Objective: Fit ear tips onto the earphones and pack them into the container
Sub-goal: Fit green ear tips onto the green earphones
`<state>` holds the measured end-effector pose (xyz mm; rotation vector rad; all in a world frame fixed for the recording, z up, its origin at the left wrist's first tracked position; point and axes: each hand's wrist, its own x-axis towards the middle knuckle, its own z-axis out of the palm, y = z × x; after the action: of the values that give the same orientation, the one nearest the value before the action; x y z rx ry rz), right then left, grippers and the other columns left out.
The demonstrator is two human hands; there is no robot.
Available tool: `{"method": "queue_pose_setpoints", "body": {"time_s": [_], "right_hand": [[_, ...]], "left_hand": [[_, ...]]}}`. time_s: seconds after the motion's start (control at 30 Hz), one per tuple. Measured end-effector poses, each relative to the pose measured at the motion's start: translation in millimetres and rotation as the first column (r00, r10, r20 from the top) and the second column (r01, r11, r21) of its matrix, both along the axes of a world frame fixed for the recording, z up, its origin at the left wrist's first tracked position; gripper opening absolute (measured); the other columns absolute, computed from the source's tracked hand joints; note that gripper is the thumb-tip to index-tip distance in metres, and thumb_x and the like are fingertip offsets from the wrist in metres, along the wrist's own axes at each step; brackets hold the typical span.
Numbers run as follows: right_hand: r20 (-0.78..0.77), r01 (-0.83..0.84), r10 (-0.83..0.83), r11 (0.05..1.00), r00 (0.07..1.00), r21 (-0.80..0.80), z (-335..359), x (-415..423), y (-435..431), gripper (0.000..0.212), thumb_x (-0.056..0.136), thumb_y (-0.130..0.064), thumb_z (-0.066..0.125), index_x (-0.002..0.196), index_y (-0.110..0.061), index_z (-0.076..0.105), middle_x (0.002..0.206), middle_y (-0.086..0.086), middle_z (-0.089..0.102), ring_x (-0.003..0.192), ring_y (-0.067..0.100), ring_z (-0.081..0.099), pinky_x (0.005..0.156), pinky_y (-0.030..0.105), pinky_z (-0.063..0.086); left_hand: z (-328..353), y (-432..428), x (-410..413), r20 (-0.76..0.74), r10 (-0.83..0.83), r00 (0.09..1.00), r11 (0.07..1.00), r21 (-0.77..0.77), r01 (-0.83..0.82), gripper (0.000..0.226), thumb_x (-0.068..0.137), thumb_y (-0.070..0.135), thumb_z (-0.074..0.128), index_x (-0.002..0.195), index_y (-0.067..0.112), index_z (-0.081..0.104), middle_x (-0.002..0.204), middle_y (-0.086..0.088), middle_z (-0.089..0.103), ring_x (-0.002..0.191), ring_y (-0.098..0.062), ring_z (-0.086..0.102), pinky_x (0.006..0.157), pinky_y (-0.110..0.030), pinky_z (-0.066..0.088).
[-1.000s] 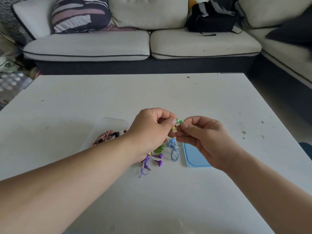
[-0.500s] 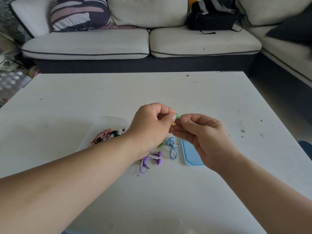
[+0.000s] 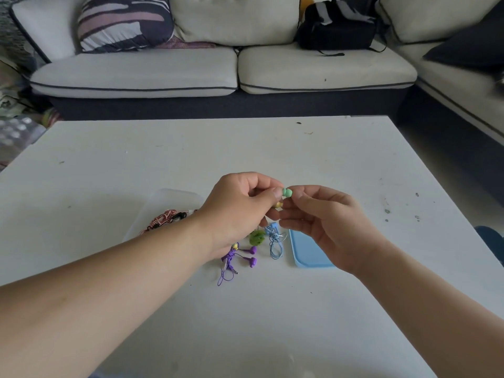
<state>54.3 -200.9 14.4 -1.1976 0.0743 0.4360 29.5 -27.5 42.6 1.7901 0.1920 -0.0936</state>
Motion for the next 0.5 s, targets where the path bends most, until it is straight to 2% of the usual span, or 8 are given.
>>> {"method": "queue_pose_setpoints", "body": {"time_s": [0.13,0.27,0.33,0.4,0.5], "right_hand": [[0.028,-0.035,0.035,0.999,0.999,-0.015,-5,1,-5,0.025,0.098,-0.005,0.060,0.114,0.012,0.067,0.116,0.040,0.064,0.097,0.042,0.067,0.075,0.036,0.063],[0.046,-0.040,0.044,0.996,0.998,-0.085,-7,4,-16,0.018,0.098,-0.005,0.063,0.108,0.008,0.070,0.097,0.028,0.071,0.087,0.035,0.070,0.073,0.035,0.063],[0.071,0.029,-0.013,0.974,0.997,-0.225,-7,7,-23,0.011,0.095,-0.004,0.068,0.101,0.003,0.073,0.088,0.022,0.072,0.076,0.029,0.070,0.070,0.036,0.062],[0.155,0.158,-0.094,0.863,0.983,-0.479,-13,17,-36,0.007,0.092,-0.004,0.068,0.090,-0.004,0.075,0.082,0.020,0.073,0.065,0.023,0.067,0.067,0.038,0.060],[0.242,0.261,-0.114,0.596,0.964,-0.759,-34,32,-62,0.014,0.087,-0.010,0.061,0.078,-0.011,0.072,0.078,0.015,0.073,0.060,0.022,0.063,0.064,0.041,0.059]], "left_hand": [[-1,-3,2,-0.018,-0.024,1.000,1.000,-0.013,0.024,0.011,0.098,0.014,0.068,0.098,0.019,0.078,0.082,-0.001,0.076,0.069,-0.010,0.072,0.064,-0.026,0.054],[-2,-9,3,-0.043,-0.039,0.998,0.999,-0.018,0.038,0.010,0.098,0.012,0.068,0.098,0.016,0.078,0.083,-0.001,0.077,0.070,-0.011,0.073,0.064,-0.027,0.057],[-5,-12,3,-0.067,-0.041,0.997,0.999,-0.031,0.039,0.009,0.097,0.011,0.068,0.099,0.014,0.077,0.085,-0.003,0.078,0.071,-0.012,0.073,0.064,-0.028,0.058],[-7,-16,3,-0.102,-0.049,0.994,0.998,-0.044,0.045,0.008,0.097,0.010,0.069,0.098,0.013,0.076,0.086,-0.006,0.077,0.068,-0.013,0.071,0.062,-0.026,0.057],[-8,-23,4,-0.134,-0.070,0.989,0.996,-0.061,0.062,0.008,0.096,0.008,0.069,0.101,0.012,0.075,0.082,-0.006,0.075,0.063,-0.012,0.066,0.058,-0.022,0.054]]}}
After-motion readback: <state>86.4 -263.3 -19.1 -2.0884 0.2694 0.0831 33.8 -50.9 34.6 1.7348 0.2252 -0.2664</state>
